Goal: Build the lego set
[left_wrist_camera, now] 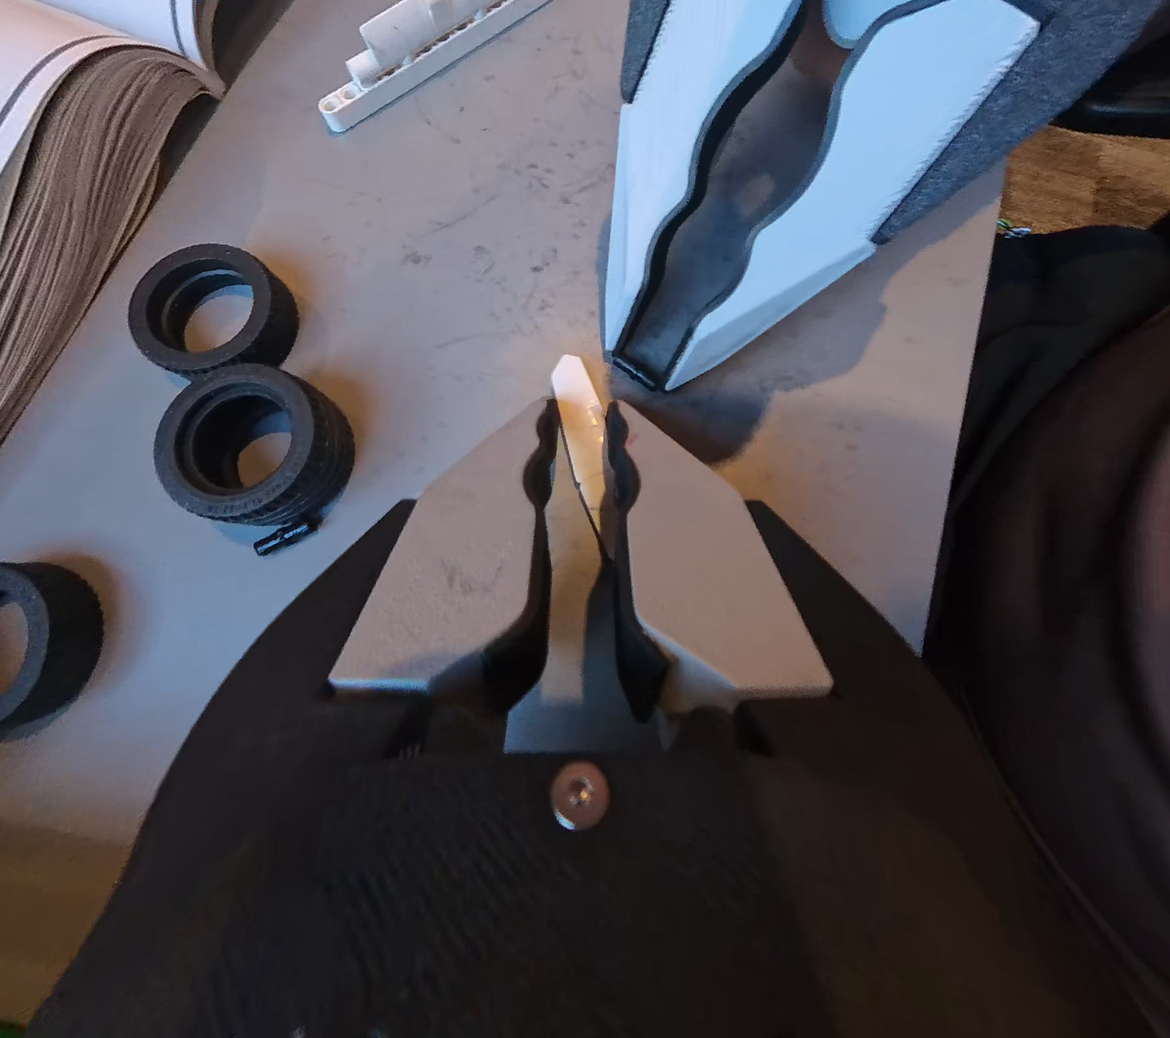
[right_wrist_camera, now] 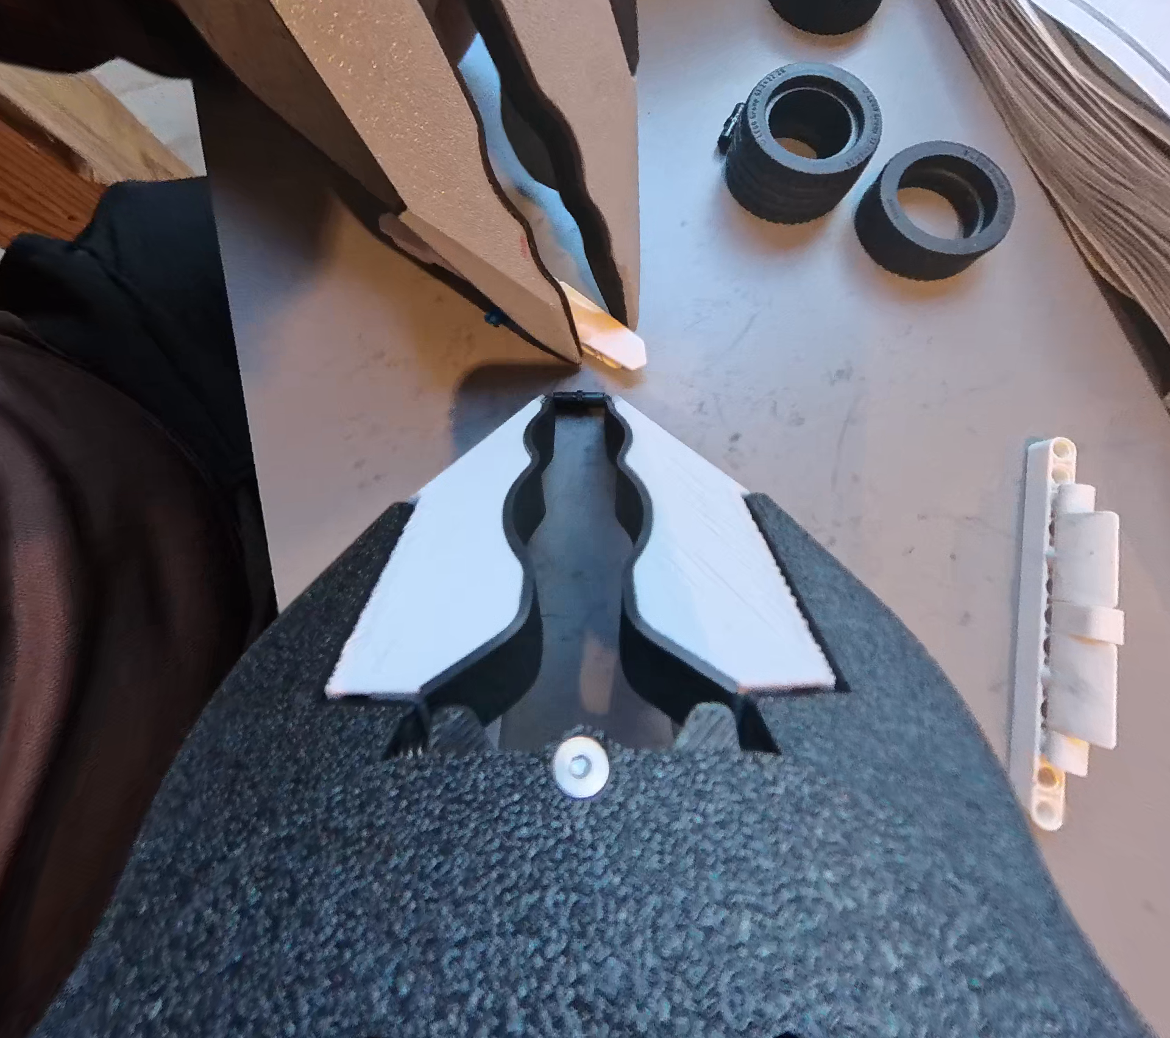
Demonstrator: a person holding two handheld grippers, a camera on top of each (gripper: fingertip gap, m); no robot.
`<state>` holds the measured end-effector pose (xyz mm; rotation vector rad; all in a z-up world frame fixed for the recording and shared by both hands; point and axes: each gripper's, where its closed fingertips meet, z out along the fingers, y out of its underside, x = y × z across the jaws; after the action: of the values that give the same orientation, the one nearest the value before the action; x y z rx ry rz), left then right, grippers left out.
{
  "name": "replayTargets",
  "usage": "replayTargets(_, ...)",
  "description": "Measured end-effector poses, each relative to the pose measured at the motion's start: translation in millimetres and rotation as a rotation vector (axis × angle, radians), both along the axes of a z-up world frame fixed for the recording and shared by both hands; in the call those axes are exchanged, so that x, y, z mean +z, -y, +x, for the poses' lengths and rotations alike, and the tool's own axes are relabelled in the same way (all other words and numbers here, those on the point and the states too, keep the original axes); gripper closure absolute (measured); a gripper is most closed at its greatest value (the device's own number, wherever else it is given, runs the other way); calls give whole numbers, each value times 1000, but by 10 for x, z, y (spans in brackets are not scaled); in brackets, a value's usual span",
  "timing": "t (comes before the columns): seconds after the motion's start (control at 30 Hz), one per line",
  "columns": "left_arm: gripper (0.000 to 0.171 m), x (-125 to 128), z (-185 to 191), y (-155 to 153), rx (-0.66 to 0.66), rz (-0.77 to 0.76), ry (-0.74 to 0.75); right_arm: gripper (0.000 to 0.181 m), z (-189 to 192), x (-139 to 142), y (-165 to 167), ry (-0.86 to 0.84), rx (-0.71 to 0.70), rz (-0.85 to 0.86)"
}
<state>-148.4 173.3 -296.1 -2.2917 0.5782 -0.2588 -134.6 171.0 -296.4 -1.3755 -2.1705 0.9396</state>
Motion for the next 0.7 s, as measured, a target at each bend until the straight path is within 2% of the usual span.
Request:
replayTargets(0.1, 159, 1, 24, 6, -39, -10, 7, 166, 40, 4, 85, -15, 83, 17)
replayTargets(0.23, 159, 2, 128, 41, -110, -10, 34, 166, 49, 8, 94, -40, 114, 64)
replayTargets(0.5, 159, 2, 132, 45, -124, -8, 31, 165, 51, 17, 85, -79, 132, 149)
replayTargets(0.7, 159, 3, 128, 42, -116, -13, 42, 165, 68, 19, 75, -64, 123, 142)
